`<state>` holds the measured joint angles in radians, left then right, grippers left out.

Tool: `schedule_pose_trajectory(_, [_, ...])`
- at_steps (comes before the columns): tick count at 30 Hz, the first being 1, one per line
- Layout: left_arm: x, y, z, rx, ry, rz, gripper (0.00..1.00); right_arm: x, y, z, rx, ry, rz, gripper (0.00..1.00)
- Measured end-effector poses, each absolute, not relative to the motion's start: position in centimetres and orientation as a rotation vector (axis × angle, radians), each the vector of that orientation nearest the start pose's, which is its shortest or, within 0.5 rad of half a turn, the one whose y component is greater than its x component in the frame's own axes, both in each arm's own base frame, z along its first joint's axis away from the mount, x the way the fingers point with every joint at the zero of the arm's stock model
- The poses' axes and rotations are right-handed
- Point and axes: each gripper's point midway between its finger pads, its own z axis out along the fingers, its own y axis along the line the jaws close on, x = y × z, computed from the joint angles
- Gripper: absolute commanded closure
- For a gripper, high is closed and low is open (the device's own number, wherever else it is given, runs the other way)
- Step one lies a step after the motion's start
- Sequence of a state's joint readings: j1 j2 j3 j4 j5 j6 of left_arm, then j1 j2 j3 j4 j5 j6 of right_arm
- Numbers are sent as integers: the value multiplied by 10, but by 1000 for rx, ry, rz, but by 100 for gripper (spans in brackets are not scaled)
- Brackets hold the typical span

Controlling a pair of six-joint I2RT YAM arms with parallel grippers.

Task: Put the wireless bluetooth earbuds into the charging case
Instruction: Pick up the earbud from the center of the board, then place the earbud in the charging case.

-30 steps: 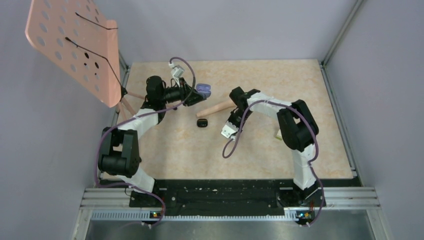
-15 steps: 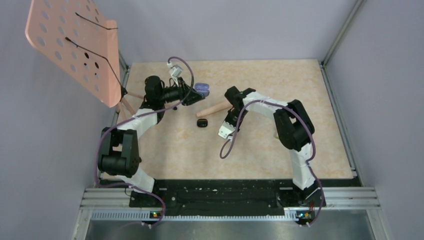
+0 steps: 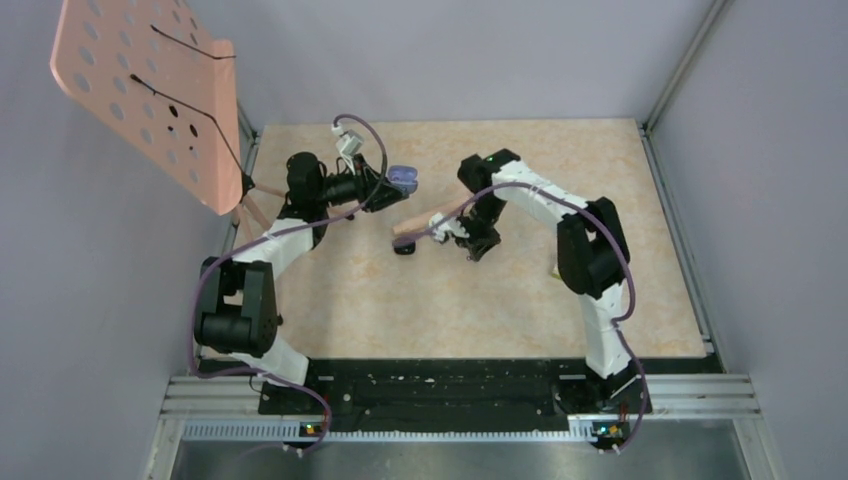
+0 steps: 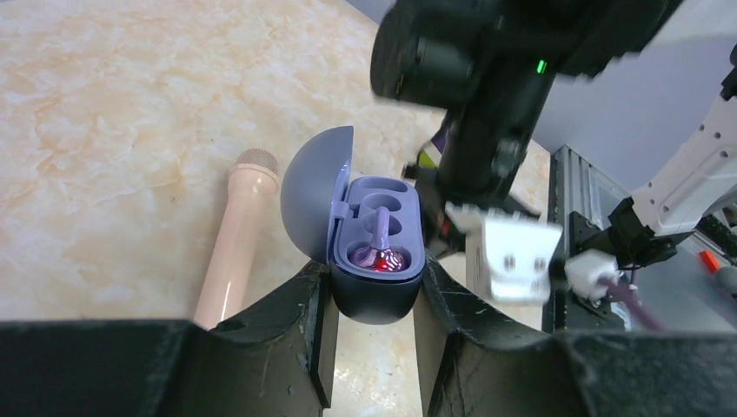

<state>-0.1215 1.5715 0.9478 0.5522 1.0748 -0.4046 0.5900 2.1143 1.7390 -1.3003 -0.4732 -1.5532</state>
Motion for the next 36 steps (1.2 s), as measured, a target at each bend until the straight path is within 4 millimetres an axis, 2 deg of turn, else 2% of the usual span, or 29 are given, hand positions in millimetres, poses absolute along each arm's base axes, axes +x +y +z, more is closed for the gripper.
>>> schedule_pose_trajectory(4, [371,-214,231,692,1608,-1275,100,310,247,112,-2194,1811,792,100])
schedule_pose_trajectory(7, [368,-220,226,753,1580,-1307,100,319,245,142,-1924,1977,899,100])
schedule_pose_trajectory(9, [365,-225,226,814,1554,-1332,100,320,246,165,-1721,2060,1031,100])
schedule_pose_trajectory(13, [360,-233,240,975,1445,-1350,100,312,252,209,-1397,2105,1318,100])
schedule_pose_trajectory(16, [354,-237,254,1101,1344,-1350,100,301,263,244,-1280,2040,1479,100])
schedule_pose_trajectory(19, [348,-239,258,1175,1287,-1362,100,290,274,275,-1199,1962,1632,100])
schedule_pose_trajectory(21, [343,-241,257,1203,1272,-1376,100,290,282,295,-1132,1907,1746,100])
schedule_pose_trajectory(26, [331,-252,255,1255,1237,-1403,100,295,293,322,-1060,1838,1907,100])
schedule_pose_trajectory(31, [321,-264,253,1287,1218,-1430,100,298,299,327,-1034,1839,1984,100])
schedule_pose_trajectory(36, [310,-269,249,1300,1222,-1460,100,287,317,331,-1080,1832,2032,100])
